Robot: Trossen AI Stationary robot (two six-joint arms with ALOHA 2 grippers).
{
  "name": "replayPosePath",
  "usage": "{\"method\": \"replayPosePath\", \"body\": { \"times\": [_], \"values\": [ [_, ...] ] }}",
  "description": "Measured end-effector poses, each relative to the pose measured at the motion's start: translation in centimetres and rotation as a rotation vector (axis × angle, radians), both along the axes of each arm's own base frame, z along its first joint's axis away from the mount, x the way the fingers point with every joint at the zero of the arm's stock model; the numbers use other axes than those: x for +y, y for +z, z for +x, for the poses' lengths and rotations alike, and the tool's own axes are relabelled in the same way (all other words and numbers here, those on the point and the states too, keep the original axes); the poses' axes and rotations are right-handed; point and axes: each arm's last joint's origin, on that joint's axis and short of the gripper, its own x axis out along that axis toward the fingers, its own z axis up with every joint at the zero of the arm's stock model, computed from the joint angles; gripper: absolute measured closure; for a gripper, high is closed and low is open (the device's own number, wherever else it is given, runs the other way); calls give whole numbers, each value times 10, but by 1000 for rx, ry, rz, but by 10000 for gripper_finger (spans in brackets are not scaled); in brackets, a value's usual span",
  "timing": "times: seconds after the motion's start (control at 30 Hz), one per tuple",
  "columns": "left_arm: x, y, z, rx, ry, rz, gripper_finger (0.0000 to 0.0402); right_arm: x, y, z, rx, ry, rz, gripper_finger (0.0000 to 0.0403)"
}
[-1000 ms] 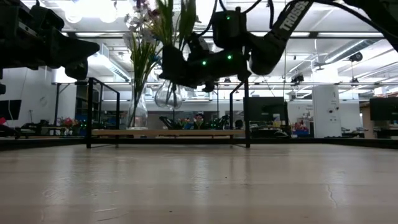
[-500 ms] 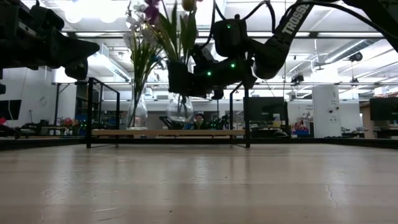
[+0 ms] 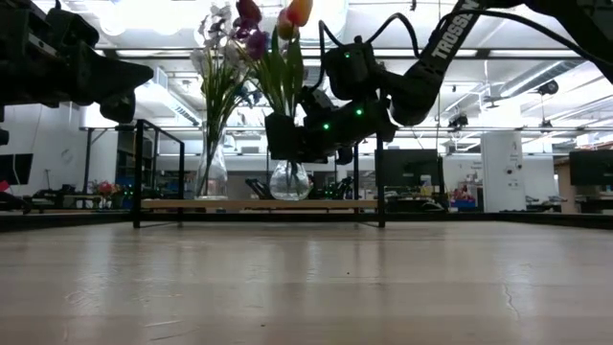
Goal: Pick and place flowers into a vace then onto a shelf
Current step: Put the transparent vase on the shelf
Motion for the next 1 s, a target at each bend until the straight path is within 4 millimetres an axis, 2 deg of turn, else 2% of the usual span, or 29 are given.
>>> {"method": "replayPosePath", "body": {
  "times": [0.17, 0.5, 0.87, 1.0],
  "values": [
    [0, 0, 0, 0, 0, 0, 402, -8, 0, -2, -17, -15, 19, 258],
    [0, 0, 0, 0, 0, 0, 402, -8, 0, -2, -17, 5, 24, 253],
    [0, 0, 0, 0, 0, 0, 402, -8, -1, -2, 14, 6, 28, 179],
    [0, 0, 0, 0, 0, -6, 402, -7, 5, -5, 46, 5, 42, 149]
  ]
}}
